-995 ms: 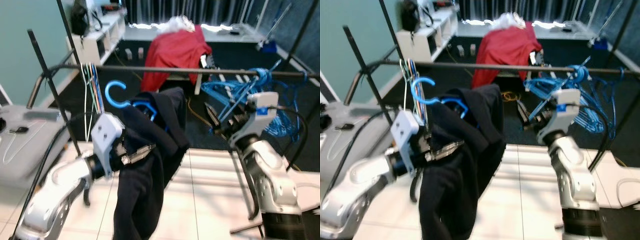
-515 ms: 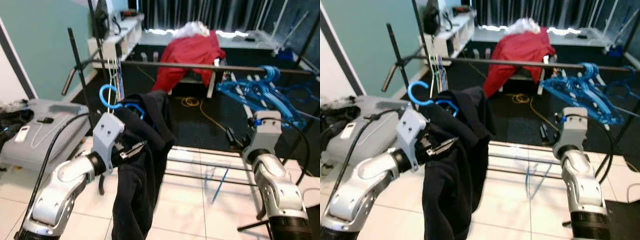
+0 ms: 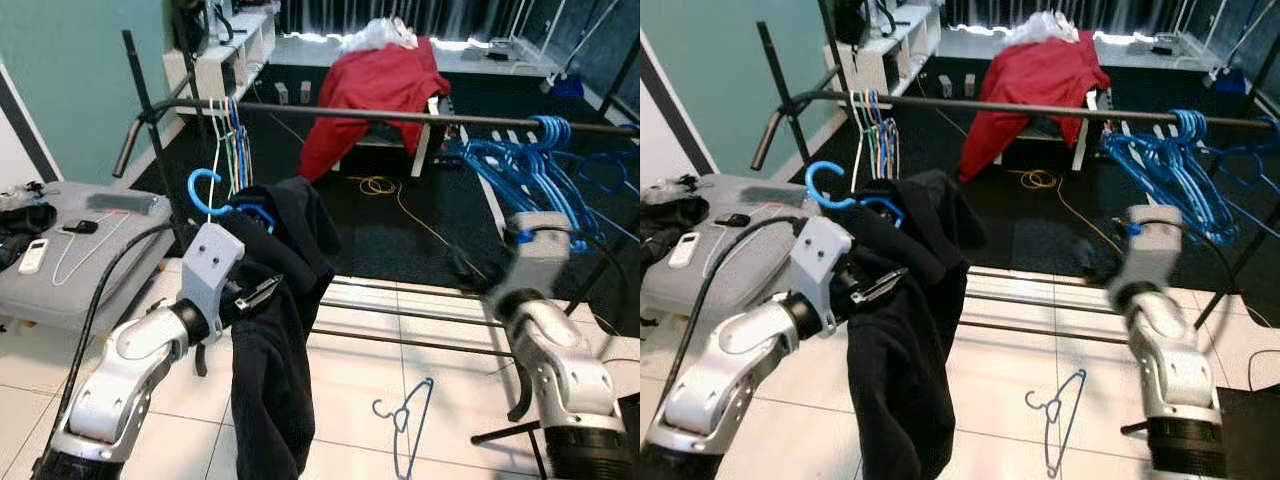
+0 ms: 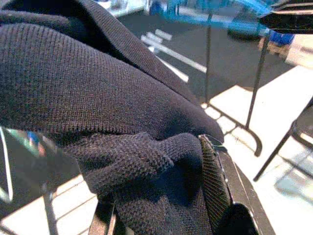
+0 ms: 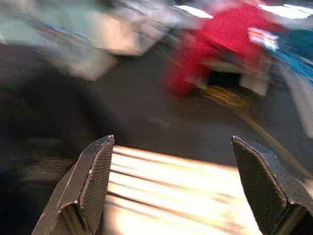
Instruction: Hang hanger
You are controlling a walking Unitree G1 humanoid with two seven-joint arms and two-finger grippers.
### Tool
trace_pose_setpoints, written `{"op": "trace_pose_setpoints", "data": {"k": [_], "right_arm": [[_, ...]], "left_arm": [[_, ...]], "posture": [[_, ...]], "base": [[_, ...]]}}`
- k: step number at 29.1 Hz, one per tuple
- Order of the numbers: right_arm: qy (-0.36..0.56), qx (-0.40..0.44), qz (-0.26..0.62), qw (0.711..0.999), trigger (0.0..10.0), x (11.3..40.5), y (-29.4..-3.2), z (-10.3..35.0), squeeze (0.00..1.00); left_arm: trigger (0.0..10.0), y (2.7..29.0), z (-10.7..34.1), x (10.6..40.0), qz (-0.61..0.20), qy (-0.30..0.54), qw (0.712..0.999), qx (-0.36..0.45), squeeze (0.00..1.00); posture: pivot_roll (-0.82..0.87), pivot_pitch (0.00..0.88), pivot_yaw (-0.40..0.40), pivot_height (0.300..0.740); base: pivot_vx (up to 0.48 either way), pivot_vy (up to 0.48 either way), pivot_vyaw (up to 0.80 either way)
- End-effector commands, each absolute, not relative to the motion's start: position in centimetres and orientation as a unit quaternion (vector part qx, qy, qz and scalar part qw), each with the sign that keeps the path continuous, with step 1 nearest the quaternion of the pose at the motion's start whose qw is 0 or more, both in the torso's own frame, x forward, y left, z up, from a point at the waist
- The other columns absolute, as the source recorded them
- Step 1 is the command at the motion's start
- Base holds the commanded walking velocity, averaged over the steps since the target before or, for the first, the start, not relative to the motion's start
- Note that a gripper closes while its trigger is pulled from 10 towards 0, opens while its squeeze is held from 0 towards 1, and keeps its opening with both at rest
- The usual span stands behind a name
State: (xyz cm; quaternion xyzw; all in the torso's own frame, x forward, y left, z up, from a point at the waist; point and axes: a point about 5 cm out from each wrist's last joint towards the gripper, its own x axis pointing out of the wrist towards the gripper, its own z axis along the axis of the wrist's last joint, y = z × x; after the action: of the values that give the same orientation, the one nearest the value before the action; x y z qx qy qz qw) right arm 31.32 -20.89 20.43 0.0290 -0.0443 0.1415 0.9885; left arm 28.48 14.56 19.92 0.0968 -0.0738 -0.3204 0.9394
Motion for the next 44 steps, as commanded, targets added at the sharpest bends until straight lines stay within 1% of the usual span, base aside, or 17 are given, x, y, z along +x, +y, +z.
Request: {"op": "trace_pose_setpoints", "data": {"k": [1, 5, 11, 13, 15, 16, 17, 18, 22, 26, 28, 29, 31, 33, 42, 43, 44], "right_arm": [[-0.073, 0.057, 0.219, 0.971, 10.0, 30.5, -20.7, 22.2, 0.0], [-0.086, 0.072, 0.302, 0.947, 10.0, 29.1, -21.7, 23.8, 0.0], [-0.095, 0.067, 0.301, 0.946, 10.0, 29.1, -21.7, 24.5, 0.0], [-0.121, 0.092, 0.296, 0.943, 10.0, 29.4, -21.0, 25.2, 0.0], [-0.14, 0.119, 0.326, 0.927, 10.0, 29.1, -19.9, 25.9, 0.0], [-0.156, 0.145, 0.368, 0.905, 10.0, 28.6, -18.7, 26.7, 0.0], [-0.156, 0.145, 0.368, 0.905, 10.0, 28.6, -18.7, 26.7, 0.0], [-0.165, 0.158, 0.41, 0.883, 10.0, 28.0, -17.5, 27.3, 0.0], [-0.156, 0.149, 0.467, 0.858, 10.0, 27.2, -16.1, 27.7, 0.0], [-0.119, 0.106, 0.481, 0.862, 10.0, 27.0, -15.4, 26.8, 0.0], [-0.07, 0.04, 0.448, 0.89, 10.0, 27.7, -15.5, 25.3, 0.0], [-0.07, 0.04, 0.448, 0.89, 10.0, 27.7, -15.5, 25.3, 0.0], [-0.046, 0.01, 0.399, 0.916, 10.0, 28.7, -16.1, 24.7, 0.0], [-0.036, 0.0, 0.347, 0.937, 10.0, 29.7, -16.8, 24.5, 0.0], [-0.027, 0.015, 0.275, 0.961, 10.0, 31.1, -17.5, 24.3, 0.0], [-0.031, 0.018, 0.267, 0.963, 0.0, 31.2, -17.6, 24.4, 0.0], [-0.031, 0.018, 0.267, 0.963, 0.0, 31.2, -17.6, 24.4, 0.0]], "left_arm": [[10.0, 15.2, 22.3, 28.2, -0.327, -0.133, 0.931, 0.097, 0.0], [10.0, 15.8, 24.3, 27.9, -0.347, -0.168, 0.918, 0.092, 0.0], [10.0, 14.8, 25.0, 27.0, -0.399, -0.177, 0.896, 0.087, 0.0], [10.0, 13.8, 25.2, 26.3, -0.441, -0.174, 0.876, 0.088, 0.0], [10.0, 13.2, 25.2, 26.0, -0.458, -0.173, 0.867, 0.091, 0.0], [10.0, 12.7, 25.2, 25.8, -0.469, -0.172, 0.861, 0.092, 0.0], [10.0, 12.7, 25.2, 25.8, -0.469, -0.172, 0.861, 0.092, 0.0], [10.0, 12.2, 25.2, 25.8, -0.477, -0.173, 0.857, 0.094, 0.0], [10.0, 11.7, 25.3, 25.7, -0.485, -0.178, 0.851, 0.093, 0.0], [10.0, 11.4, 25.6, 25.8, -0.485, -0.185, 0.85, 0.092, 0.0], [10.0, 11.3, 25.8, 25.7, -0.484, -0.19, 0.85, 0.089, 0.0], [10.0, 11.3, 25.8, 25.7, -0.484, -0.19, 0.85, 0.089, 0.0], [10.0, 11.3, 25.9, 25.7, -0.486, -0.19, 0.849, 0.088, 0.0], [10.0, 11.3, 26.0, 25.6, -0.487, -0.191, 0.847, 0.089, 0.0], [10.0, 10.8, 26.4, 25.2, -0.494, -0.199, 0.842, 0.085, 0.0], [10.0, 10.7, 26.4, 25.1, -0.494, -0.2, 0.842, 0.085, 0.0], [10.0, 10.7, 26.4, 25.1, -0.494, -0.2, 0.842, 0.085, 0.0]], "posture": [[-0.09, 0.009, -0.01, 0.74], [-0.08, 0.007, -0.014, 0.74], [-0.09, 0.008, -0.008, 0.74], [-0.09, 0.008, -0.008, 0.74], [-0.08, 0.009, -0.005, 0.74], [-0.08, 0.009, -0.003, 0.74], [-0.08, 0.009, -0.003, 0.74], [-0.08, 0.009, -0.003, 0.74], [-0.08, 0.006, 0.001, 0.74], [-0.08, 0.005, -0.002, 0.74], [-0.08, 0.005, -0.002, 0.74], [-0.08, 0.005, -0.002, 0.74], [-0.08, 0.008, -0.003, 0.74], [-0.08, 0.008, -0.003, 0.74], [-0.07, 0.003, -0.01, 0.74], [-0.07, 0.003, -0.01, 0.74], [-0.07, 0.003, -0.01, 0.74]], "base": [[0.0, 0.0, 0.0], [0.0, 0.0, 0.0], [0.0, 0.0, 0.0], [0.0, 0.0, 0.0], [0.0, 0.0, 0.0], [0.0, 0.0, 0.0], [0.0, 0.0, 0.0], [0.0, 0.0, 0.0], [0.0, 0.0, 0.0], [0.0, 0.0, 0.0], [0.0, 0.0, 0.0], [0.0, 0.0, 0.0], [0.0, 0.0, 0.0], [0.0, 0.0, 0.0], [0.0, 0.0, 0.0], [0.0, 0.0, 0.0], [0.0, 0.0, 0.0]]}}
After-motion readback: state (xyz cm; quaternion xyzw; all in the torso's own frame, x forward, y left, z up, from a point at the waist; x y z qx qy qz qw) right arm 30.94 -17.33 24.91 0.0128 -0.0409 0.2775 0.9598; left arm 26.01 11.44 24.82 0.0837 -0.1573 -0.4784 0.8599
